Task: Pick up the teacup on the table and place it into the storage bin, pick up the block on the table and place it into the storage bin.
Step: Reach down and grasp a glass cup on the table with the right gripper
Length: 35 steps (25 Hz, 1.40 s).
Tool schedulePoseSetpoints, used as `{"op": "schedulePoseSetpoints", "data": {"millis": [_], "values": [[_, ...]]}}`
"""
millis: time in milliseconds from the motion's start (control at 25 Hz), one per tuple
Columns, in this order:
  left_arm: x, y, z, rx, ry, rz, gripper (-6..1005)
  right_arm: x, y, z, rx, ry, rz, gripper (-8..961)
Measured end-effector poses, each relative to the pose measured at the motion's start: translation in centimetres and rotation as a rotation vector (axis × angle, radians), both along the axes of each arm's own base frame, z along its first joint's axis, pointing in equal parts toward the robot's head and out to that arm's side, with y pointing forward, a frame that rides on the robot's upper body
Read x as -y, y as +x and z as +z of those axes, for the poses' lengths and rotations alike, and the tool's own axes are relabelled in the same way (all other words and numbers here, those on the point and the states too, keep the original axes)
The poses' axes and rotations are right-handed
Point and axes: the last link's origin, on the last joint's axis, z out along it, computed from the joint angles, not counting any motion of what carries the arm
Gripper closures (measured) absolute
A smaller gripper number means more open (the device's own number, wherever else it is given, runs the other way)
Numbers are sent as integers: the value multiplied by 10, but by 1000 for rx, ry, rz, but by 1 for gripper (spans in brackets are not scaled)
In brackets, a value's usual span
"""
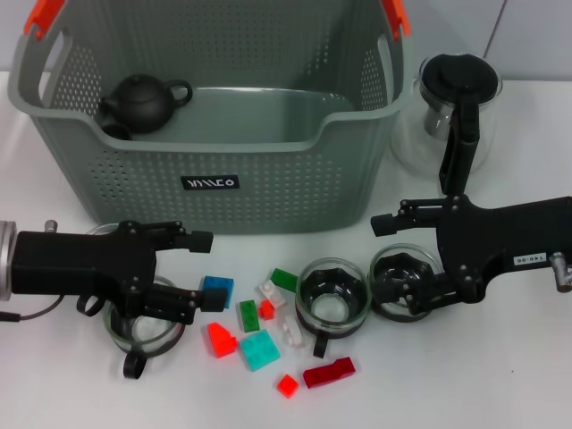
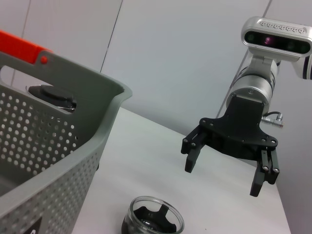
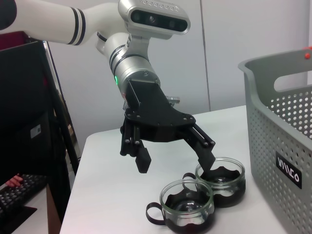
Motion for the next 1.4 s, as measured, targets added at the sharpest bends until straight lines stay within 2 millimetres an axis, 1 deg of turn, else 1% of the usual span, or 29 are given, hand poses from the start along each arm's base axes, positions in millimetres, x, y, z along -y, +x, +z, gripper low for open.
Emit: {"op": "schedulePoseSetpoints", "data": {"millis": [560,800,1000,1120,1280,1400], "values": [[1,3,-3,-8,-30,-20,48,0,1,0,5,-3,-8,58],[1,3,-2,-1,-28,-15,48,-3,8,19,41,-33,-85,58],[1,4,-2,2,-28,-18,49,-5,10,40,148,-82,-148,59],[2,5,-4,10,-31,-14,49,-7,6,53,241,-84,-174,59],[3,3,-8,20,-35,-3,49,-10,2,57,298,-89,-193,59],[6,3,-11,22,-40,1,49,-13,-4,53,342,-114,-196,59]]}}
